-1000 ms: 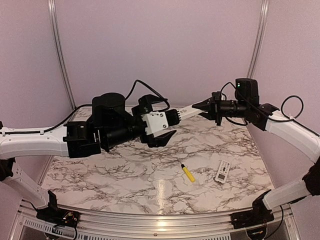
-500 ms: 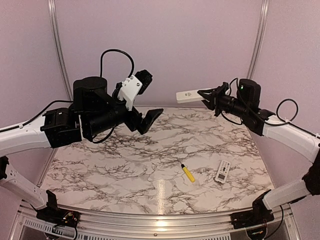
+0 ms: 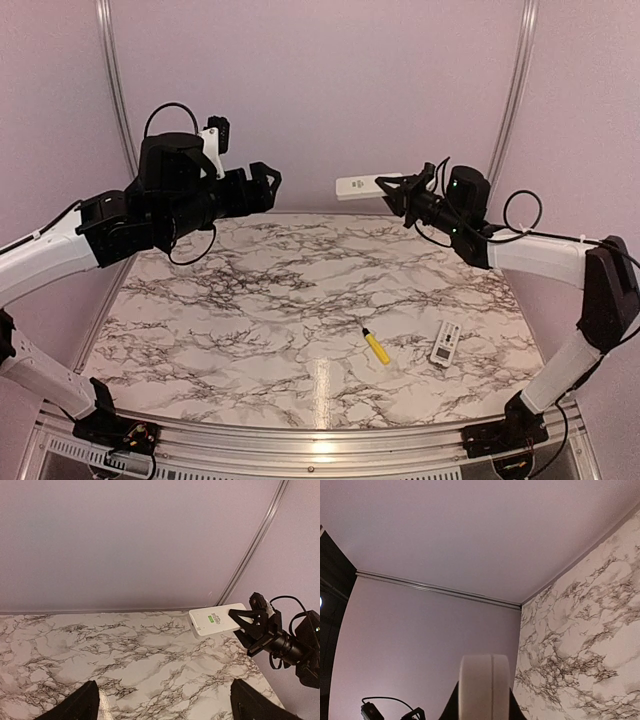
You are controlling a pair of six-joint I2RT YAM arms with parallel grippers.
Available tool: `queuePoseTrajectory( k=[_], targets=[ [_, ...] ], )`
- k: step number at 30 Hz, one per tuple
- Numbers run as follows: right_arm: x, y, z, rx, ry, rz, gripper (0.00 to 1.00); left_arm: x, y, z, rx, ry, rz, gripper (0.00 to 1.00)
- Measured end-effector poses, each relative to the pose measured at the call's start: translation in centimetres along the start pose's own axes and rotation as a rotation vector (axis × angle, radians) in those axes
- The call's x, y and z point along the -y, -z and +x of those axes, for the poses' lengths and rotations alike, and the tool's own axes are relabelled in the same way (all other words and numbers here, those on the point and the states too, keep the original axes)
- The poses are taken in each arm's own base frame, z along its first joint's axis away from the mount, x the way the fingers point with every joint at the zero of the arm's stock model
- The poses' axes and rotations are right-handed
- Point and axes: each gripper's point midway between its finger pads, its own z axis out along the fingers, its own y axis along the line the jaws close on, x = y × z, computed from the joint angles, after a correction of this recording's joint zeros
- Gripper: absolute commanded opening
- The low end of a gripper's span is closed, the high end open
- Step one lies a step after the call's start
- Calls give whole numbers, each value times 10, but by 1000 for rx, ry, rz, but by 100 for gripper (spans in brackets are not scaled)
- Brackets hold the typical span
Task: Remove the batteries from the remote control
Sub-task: Pass from the left arm to the right, then pass from the right arm to the left
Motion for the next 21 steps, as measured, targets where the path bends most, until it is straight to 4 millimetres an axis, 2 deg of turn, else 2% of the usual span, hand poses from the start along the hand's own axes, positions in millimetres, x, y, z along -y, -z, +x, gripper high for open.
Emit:
queuePoseTrajectory(
  k=[3,9,13,15,18,21],
  targets=[
    [-3,-10,3,-21,12,-35,0,-13,-4,2,-12,83,-25,97],
    [-15,-11,12,-40,51,-73,0,-40,-6,16,-59,173,2,97],
    [-27,-10,11,-34,79,-104,0,-45,-10,16,-98,233,88,96],
    [-39,-12,8,-26,96,-123,0,-44,-11,12,-116,271,148,95],
    [-66,-14,6,-16,143,-172,0,-40,-9,7,-139,323,227,94],
    [-95,-15,12,-17,184,-229,0,-33,-5,-2,-133,380,310,92]
  ],
)
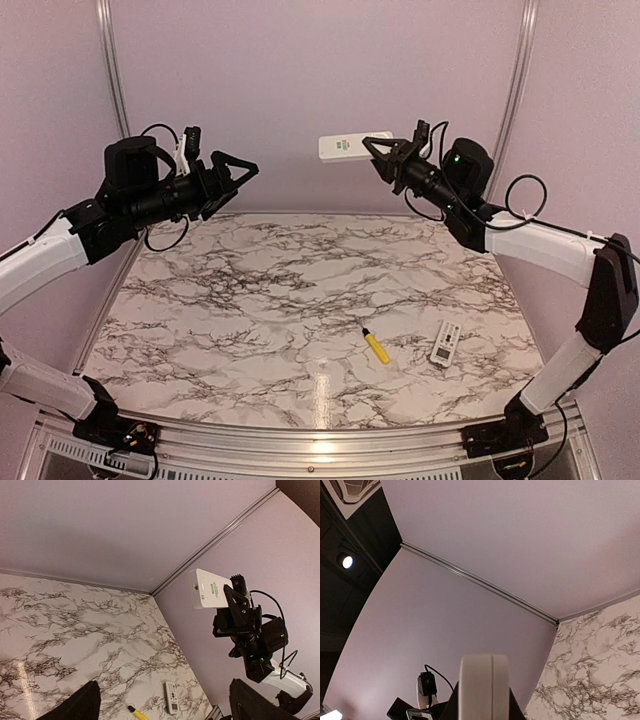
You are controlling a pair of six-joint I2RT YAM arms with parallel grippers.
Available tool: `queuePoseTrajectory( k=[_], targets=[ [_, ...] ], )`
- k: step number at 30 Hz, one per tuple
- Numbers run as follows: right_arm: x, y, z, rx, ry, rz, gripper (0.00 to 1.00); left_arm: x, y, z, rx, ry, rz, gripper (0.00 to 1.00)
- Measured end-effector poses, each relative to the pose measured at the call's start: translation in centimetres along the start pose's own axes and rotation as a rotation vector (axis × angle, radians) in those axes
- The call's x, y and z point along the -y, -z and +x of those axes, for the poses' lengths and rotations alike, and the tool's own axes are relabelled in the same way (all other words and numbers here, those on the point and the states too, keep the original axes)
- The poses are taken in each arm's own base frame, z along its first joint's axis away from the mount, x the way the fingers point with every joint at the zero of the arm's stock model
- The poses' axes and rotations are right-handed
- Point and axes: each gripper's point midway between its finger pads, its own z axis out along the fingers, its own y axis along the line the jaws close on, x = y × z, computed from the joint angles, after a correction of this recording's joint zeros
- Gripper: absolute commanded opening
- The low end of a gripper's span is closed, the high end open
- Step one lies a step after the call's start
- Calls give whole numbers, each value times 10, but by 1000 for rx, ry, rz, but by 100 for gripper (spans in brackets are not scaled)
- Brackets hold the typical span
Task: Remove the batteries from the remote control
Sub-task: Pass from the right arm to the left
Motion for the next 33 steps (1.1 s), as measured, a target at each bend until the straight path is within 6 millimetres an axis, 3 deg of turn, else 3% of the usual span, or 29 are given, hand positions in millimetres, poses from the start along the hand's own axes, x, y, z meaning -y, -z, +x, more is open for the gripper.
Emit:
queuePoseTrajectory(
  k=[8,13,21,33],
  targets=[
    [-16,-7,41,-43,14,-22,0,26,-2,3,-46,97,203,89],
    [-32,-6,62,-71,8,-52,0,39,-14,7,-85,139,315,82],
    [-46,-7,77,-99,3,-86,0,44,-37,17,-141,205,413,74],
    [-55,-7,97,-150,-7,-110,0,75,-44,19,-157,219,526,55]
  ],
)
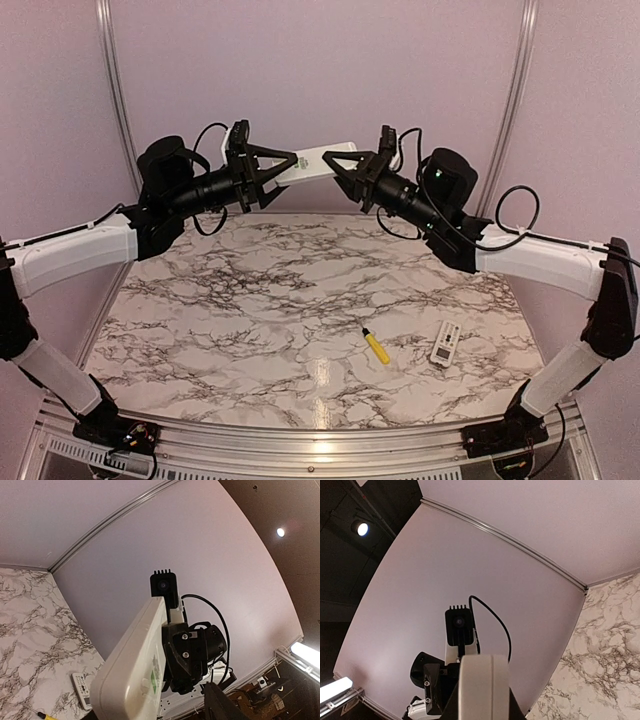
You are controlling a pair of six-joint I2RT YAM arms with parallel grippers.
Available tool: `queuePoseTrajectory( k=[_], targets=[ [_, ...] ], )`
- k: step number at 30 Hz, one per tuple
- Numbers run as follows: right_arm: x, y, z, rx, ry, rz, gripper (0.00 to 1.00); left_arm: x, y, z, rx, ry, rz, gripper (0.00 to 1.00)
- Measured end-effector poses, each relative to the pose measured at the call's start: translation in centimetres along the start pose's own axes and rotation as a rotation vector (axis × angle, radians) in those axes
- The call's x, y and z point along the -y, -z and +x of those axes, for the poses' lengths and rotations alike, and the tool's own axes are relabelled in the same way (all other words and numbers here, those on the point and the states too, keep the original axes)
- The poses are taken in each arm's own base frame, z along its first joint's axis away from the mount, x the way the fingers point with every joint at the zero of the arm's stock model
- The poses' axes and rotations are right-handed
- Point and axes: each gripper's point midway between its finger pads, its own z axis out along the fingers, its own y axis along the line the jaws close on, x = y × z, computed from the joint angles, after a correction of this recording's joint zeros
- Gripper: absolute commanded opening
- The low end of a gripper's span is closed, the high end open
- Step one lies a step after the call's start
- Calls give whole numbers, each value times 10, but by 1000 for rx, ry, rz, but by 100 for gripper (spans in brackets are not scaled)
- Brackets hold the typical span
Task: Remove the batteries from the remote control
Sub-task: Pass from the right arm to the left
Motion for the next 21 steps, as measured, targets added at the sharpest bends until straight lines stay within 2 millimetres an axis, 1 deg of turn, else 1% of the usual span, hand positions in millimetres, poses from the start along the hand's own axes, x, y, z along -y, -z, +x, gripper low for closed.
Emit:
queuePoseTrajectory(
  k=[4,9,12,21],
  targets=[
    [-4,0,2,-7,-2,-8,0,3,-2,3,-7,5,10,50],
    [-14,2,5,-23,-4,-33,0,5,-3,6,-14,10,15,45],
    [-16,3,8,-38,-11,-39,0,5,-3,7,-18,10,17,43],
    [-20,3,18,-91,-23,-60,0,7,-4,10,-23,14,21,31]
  ],
)
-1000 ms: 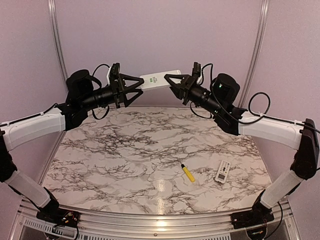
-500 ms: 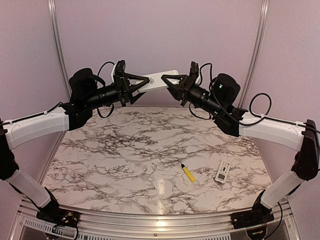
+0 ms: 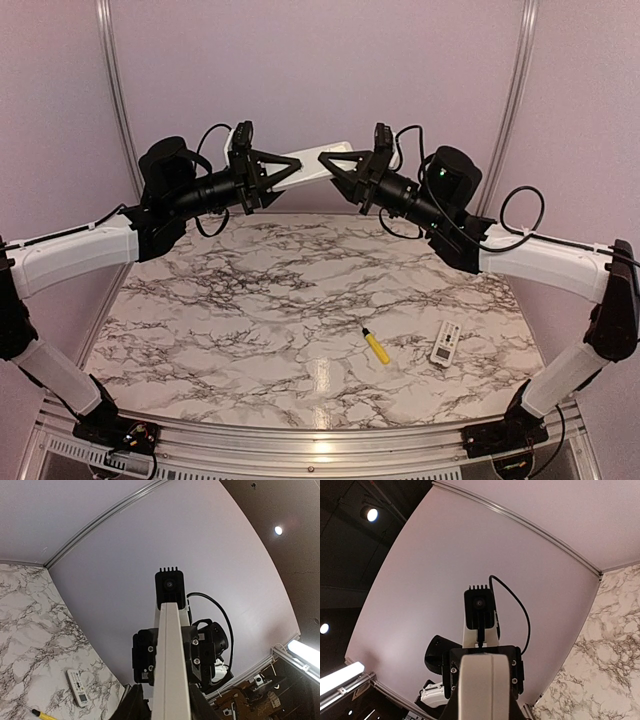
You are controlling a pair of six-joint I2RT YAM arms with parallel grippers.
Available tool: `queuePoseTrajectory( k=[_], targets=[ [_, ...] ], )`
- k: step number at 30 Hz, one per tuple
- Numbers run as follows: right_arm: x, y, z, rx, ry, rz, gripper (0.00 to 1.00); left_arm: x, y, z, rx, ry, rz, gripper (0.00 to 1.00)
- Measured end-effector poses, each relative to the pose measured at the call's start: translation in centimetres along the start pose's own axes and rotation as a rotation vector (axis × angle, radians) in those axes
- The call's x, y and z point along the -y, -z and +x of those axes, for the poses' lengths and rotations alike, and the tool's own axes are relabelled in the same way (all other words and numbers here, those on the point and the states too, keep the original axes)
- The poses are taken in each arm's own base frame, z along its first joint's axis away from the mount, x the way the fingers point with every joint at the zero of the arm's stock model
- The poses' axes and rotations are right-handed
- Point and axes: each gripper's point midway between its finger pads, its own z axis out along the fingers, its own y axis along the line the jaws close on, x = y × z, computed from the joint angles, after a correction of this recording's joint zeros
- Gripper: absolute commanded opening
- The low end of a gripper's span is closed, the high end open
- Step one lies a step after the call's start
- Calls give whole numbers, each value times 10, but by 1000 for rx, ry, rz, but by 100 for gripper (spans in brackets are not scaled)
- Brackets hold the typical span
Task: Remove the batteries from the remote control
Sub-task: Pass from the right arm to the left
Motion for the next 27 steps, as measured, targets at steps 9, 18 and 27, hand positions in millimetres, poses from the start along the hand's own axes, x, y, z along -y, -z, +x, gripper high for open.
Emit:
queuePoseTrajectory(
  k=[9,18,27],
  targets=[
    [-1,-1,3,-22,11,-5,0,4,-1,1,-4,27,17,0],
    [-1,-2,3,-26,38,10,82,3,-1,5,-11,21,15,0],
    [11,4,10,-54,66,100,99,-10,0,13,-28,34,-17,0]
  ],
)
